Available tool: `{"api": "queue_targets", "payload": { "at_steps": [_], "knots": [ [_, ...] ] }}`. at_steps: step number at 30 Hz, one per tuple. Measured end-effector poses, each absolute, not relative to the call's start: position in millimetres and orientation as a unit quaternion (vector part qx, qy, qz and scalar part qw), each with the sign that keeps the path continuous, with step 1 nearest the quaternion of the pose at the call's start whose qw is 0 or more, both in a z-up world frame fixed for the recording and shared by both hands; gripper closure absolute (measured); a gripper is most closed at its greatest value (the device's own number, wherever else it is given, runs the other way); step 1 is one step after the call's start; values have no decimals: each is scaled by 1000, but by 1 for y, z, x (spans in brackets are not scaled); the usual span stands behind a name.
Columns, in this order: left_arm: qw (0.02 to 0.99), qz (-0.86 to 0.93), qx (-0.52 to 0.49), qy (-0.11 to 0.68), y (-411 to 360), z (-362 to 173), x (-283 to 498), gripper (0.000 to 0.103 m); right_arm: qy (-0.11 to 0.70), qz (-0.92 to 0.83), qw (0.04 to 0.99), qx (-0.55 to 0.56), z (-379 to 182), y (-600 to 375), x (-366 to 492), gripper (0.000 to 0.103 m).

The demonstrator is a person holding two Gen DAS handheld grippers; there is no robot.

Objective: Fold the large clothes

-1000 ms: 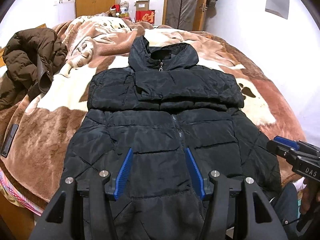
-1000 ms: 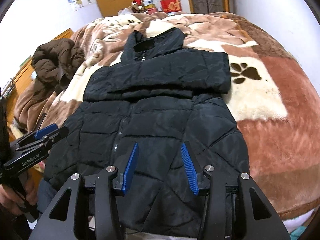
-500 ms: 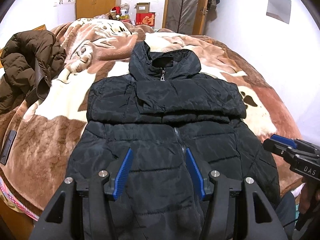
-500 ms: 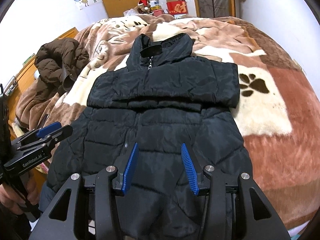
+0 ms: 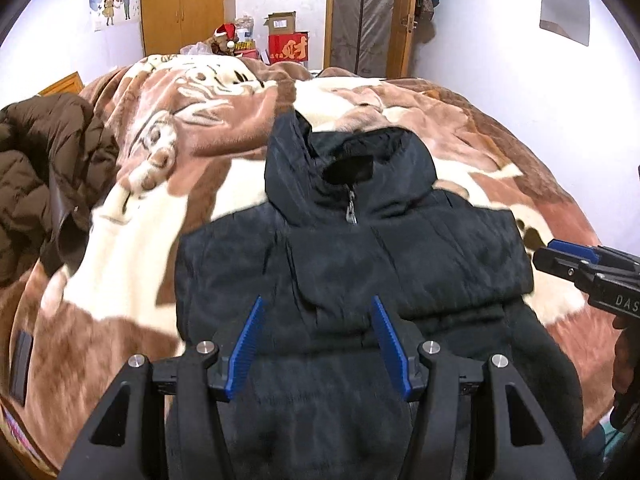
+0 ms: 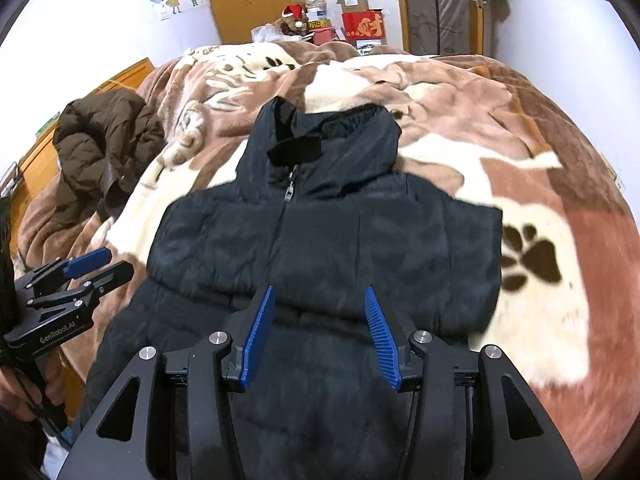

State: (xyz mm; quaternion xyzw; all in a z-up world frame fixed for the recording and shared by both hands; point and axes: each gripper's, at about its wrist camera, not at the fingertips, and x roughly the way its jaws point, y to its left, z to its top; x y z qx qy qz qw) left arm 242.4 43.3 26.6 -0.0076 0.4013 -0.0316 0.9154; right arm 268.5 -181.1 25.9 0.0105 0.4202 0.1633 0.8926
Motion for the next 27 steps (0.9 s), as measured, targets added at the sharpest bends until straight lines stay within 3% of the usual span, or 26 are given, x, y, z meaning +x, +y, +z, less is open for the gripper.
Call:
{"api": "queue_targets", "payload": {
  "at_steps": [6, 18, 27],
  "knots": [
    [914, -29, -4, 405, 54, 24, 302, 45, 416, 155, 896, -4, 30, -178, 326, 53],
    [905, -15, -43, 424, 80, 0, 449, 31, 441, 138, 887, -13, 4, -181, 456, 51],
    [898, 14, -29, 439, 86, -42, 548, 31, 453, 106, 885, -11, -20, -186, 561, 51]
  ]
}}
